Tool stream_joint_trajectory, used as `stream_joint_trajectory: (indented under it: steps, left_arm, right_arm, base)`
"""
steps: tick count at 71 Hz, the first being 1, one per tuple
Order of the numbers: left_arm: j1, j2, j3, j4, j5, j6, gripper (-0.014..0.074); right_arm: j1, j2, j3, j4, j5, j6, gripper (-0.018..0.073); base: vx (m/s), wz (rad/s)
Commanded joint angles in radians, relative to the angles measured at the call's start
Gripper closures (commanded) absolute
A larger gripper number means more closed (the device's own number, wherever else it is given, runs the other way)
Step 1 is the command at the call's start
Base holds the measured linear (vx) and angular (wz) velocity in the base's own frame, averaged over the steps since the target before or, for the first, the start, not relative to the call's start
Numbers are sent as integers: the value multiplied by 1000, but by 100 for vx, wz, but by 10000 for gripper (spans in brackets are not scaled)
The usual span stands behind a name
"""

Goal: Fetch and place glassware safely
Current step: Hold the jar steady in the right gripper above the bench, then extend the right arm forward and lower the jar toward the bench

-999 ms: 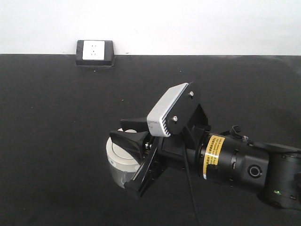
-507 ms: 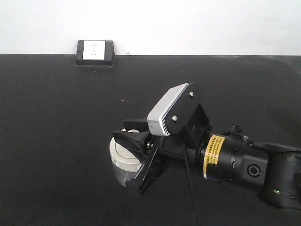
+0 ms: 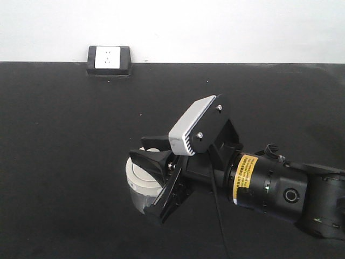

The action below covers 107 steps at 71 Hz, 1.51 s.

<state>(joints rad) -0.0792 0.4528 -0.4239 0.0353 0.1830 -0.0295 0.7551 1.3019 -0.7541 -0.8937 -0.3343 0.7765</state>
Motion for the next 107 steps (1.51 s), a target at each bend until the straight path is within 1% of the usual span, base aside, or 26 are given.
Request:
stream_joint_trajectory:
  steps: [1,25,41,48,57,64,75,84,94,107]
  left_arm:
    - [-5,10,-27,-4,-73,-7,603]
    - [-5,10,-27,-4,-73,-7,603]
    - [-5,10,-27,-4,-73,-7,603]
    - [-5,10,-27,-4,-73,-7,603]
    - [-5,10,-27,-4,-73,-7,603]
    - [-5,10,-27,-4,-73,-7,603]
    - [-5,10,-27,-4,-73,-7,603]
    - [-5,10,-27,-4,-73,-7,603]
    - [-5,10,-27,-4,-73,-7,603]
    - [-5,10,-27,-4,-73,-7,603]
  right_arm:
    - [-3,-26,-32,22,-68,-1,563]
    - [-3,-26,-32,22,-75,-1,563]
    - [-10,-26,-33,52,-75,-14,563]
    - [-40,-22,-34,54,-116,-67,560]
    - [-105,12,-56,78,-159,-74,560]
    - [-164,53,-78,75,-199,-82,560]
    - [-249,157,-112,64,-348,-88,560]
    - [-311,262,-154,13,-495,-92,560]
    - [-345,383,-218,-62,-595,-92,560]
    - [-353,499,-282,-68,-627,-111,560]
  base:
    - [0,0]
    - [0,0]
    - [0,0]
    - [0,0]
    - [0,0]
    - [0,0]
    - [0,0]
    - [0,0]
    - [0,0]
    - [0,0]
